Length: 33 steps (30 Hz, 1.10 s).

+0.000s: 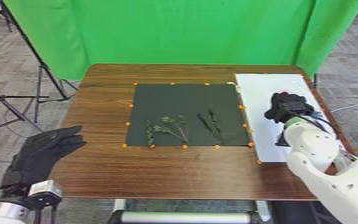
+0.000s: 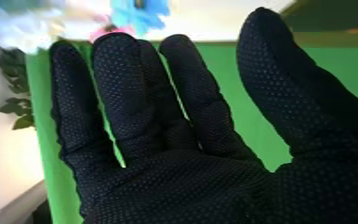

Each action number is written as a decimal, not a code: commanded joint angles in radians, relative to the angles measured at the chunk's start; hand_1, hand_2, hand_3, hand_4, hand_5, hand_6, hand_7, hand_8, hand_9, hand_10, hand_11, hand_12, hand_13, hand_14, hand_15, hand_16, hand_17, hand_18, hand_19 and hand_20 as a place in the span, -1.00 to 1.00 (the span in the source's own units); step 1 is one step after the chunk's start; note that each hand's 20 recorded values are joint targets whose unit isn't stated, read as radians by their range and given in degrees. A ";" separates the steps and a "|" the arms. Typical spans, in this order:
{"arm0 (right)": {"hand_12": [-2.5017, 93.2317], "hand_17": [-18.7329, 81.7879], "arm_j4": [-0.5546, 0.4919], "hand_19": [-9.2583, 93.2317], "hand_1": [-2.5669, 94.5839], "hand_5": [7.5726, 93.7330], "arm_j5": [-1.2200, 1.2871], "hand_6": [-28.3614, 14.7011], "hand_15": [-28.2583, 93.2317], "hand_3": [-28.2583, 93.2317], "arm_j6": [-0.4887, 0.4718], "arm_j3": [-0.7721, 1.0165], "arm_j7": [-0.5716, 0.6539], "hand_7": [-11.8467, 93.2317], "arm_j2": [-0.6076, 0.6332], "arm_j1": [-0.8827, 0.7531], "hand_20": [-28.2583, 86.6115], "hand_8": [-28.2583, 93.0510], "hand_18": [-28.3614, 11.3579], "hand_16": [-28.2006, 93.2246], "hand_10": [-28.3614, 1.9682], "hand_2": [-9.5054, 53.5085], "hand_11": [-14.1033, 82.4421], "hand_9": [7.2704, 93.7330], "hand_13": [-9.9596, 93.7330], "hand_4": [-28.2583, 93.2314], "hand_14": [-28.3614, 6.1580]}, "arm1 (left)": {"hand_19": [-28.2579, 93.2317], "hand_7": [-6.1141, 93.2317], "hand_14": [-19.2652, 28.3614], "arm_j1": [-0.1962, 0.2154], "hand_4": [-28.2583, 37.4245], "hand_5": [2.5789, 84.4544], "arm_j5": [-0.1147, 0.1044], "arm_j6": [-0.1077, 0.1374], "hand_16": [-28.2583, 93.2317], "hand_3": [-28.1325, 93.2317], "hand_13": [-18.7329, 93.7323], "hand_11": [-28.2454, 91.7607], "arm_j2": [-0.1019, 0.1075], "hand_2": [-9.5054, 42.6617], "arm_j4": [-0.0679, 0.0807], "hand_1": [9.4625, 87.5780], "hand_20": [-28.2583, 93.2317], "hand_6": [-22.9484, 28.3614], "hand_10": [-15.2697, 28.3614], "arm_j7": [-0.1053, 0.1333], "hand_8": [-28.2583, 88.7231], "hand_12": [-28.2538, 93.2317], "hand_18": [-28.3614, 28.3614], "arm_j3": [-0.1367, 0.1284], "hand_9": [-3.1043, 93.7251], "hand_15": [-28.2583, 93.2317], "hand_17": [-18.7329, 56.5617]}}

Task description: Arrange flowers

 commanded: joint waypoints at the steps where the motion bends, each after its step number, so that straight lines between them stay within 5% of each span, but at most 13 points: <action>1: -0.59 -0.12 0.034 0.63 -0.25 0.00 -0.026 -0.18 0.70 0.91 -0.021 -0.010 0.017 -0.35 -0.007 -0.003 -0.48 -0.72 -0.83 -0.27 -0.40 -0.96 -0.21 -0.09 0.16 -0.97 -0.24 | 0.44 -0.58 0.94 0.000 -0.59 0.25 -0.007 -0.004 -0.76 0.77 -0.13 0.19 0.010 -0.46 0.006 -0.46 -0.30 0.52 0.74 0.013 -0.67 -0.35 0.73 0.016 -0.02 0.51 -0.74; 13: -0.59 -0.11 0.086 0.63 -0.22 0.03 -0.078 -0.12 0.70 0.90 0.015 -0.056 0.055 -0.32 -0.009 0.032 -0.44 -0.73 -0.83 -0.28 -0.34 -0.96 -0.21 -0.05 0.20 -0.98 -0.22 | 0.44 -0.59 0.94 -0.023 -0.59 0.25 -0.007 -0.006 -0.76 0.77 -0.13 0.19 0.017 -0.46 0.010 -0.46 -0.30 0.52 0.74 0.011 -0.67 -0.35 0.73 0.040 -0.02 0.51 -0.74; 20: -0.60 -0.02 0.108 0.69 -0.02 0.26 -0.139 0.13 0.61 0.81 0.078 -0.085 0.085 -0.20 0.001 0.023 -0.49 -0.57 -0.67 -0.14 -0.07 -0.95 -0.11 0.32 0.39 -1.00 0.09 | 0.44 -0.59 0.94 -0.020 -0.59 0.25 -0.005 -0.010 -0.76 0.77 -0.13 0.19 0.009 -0.46 0.009 -0.46 -0.30 0.52 0.74 0.008 -0.67 -0.35 0.73 0.035 -0.02 0.51 -0.74; 22: -0.33 0.04 0.117 0.71 0.13 0.38 -0.136 0.21 0.54 0.74 0.077 -0.084 0.094 -0.13 -0.002 0.025 -0.52 -0.54 -0.59 -0.08 0.16 -0.99 -0.36 0.59 0.48 -1.00 0.29 | 0.44 -0.59 0.94 -0.024 -0.59 0.25 -0.005 -0.011 -0.76 0.76 -0.13 0.19 0.009 -0.46 0.009 -0.46 -0.30 0.52 0.74 0.006 -0.67 -0.35 0.73 0.038 -0.02 0.51 -0.74; 33: -0.17 0.13 0.148 0.79 0.24 0.56 -0.207 0.32 0.50 0.73 0.188 -0.103 0.088 -0.12 0.019 0.044 -0.55 -0.51 -0.43 -0.06 0.45 -1.00 -0.37 0.82 0.65 -1.00 0.44 | 0.44 -0.59 0.94 -0.019 -0.59 0.25 -0.009 -0.004 -0.76 0.77 -0.13 0.19 0.013 -0.46 0.007 -0.46 -0.30 0.52 0.74 0.010 -0.67 -0.35 0.73 0.042 -0.02 0.51 -0.74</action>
